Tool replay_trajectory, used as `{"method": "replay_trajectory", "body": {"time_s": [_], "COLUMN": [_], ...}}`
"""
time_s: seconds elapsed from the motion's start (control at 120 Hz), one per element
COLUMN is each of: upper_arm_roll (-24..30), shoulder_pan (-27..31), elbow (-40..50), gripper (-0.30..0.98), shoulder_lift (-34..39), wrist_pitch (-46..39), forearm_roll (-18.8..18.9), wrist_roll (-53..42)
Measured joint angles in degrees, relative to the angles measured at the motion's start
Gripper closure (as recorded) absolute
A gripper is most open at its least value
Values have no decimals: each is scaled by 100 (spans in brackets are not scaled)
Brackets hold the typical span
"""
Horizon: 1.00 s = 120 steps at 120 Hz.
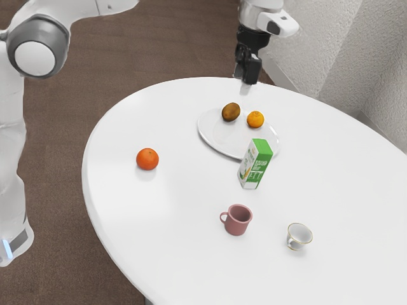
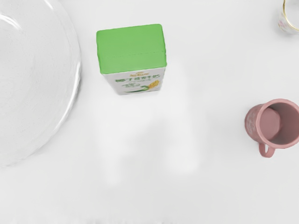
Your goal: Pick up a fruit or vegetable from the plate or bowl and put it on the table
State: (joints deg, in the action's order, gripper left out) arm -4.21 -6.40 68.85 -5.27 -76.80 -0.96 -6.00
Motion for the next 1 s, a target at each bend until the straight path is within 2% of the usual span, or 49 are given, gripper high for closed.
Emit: {"method": "replay_trajectory", "body": {"time_s": [0.075,0.167,0.208,0.25,0.3,0.408,0.517,0.65,0.792,1.0], "upper_arm_roll": [-19,-58,-191,-288,-307,-298,-315,-293,82,-307], "shoulder_pan": [675,562,533,843,1161,879,830,867,734,779], "elbow": [-7,10,17,3,-7,-11,-26,-123,-124,232], "gripper": [2,2,2,2,2,2,2,2,3,2], "shoulder_lift": [-24,-81,-244,-430,-502,-534,-517,-618,-895,-1375], "wrist_pitch": [13,30,49,60,69,99,125,-87,-532,-1445], "forearm_roll": [50,164,-42,-249,-215,98,239,301,323,318], "wrist_roll": [149,311,375,417,449,506,552,600,646,704]}}
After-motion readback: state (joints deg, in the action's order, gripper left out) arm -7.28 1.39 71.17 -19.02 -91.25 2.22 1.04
